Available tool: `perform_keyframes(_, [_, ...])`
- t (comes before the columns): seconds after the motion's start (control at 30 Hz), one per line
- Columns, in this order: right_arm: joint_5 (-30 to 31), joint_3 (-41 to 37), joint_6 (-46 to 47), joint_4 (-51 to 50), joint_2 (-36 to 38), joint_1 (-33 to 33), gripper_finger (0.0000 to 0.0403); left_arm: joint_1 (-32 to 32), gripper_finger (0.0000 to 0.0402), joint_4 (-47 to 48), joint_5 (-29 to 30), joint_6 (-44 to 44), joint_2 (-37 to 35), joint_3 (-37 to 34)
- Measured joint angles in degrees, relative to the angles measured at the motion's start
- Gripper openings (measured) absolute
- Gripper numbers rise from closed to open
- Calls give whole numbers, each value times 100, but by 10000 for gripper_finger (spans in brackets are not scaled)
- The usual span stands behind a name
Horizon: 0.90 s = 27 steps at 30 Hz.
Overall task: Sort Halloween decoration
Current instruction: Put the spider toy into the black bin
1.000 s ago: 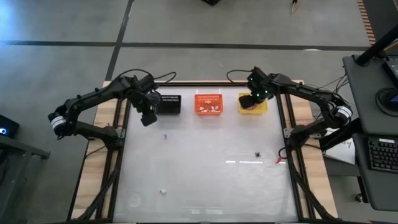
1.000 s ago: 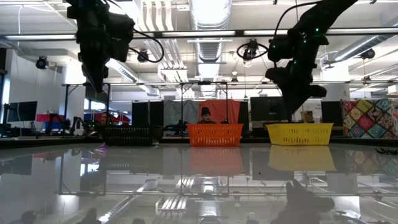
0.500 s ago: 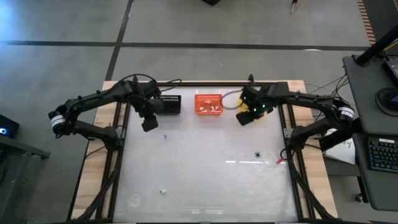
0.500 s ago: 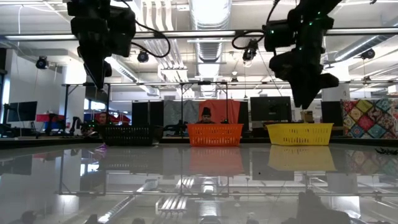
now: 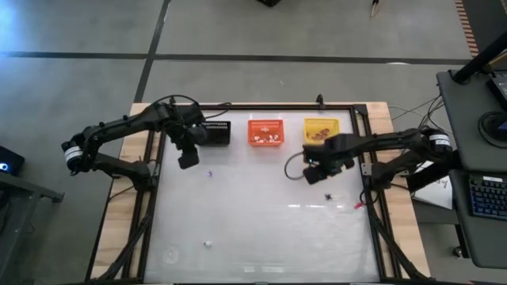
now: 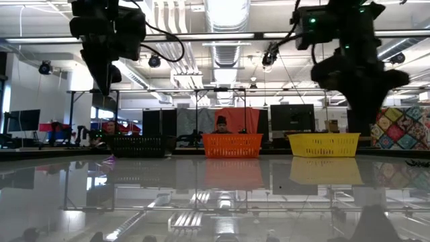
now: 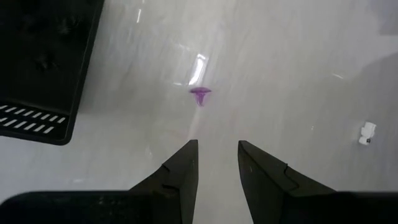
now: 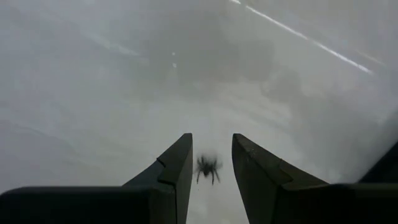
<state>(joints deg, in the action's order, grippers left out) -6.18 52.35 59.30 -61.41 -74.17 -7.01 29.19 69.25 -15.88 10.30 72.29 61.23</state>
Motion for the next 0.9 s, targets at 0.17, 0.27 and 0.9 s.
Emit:
perform_keyframes(0.17, [-225, -327, 871, -7, 0, 674, 105, 0, 95, 40, 2, 140, -1, 0])
perform_keyframes(0.27, [-371, -620, 1490, -7, 0, 1069, 105, 0, 95, 38, 2, 142, -2, 0])
perform_keyframes(0.9, [-131, -1670, 2823, 1426, -4, 1876, 105, 0, 95, 39, 2, 103, -4, 0])
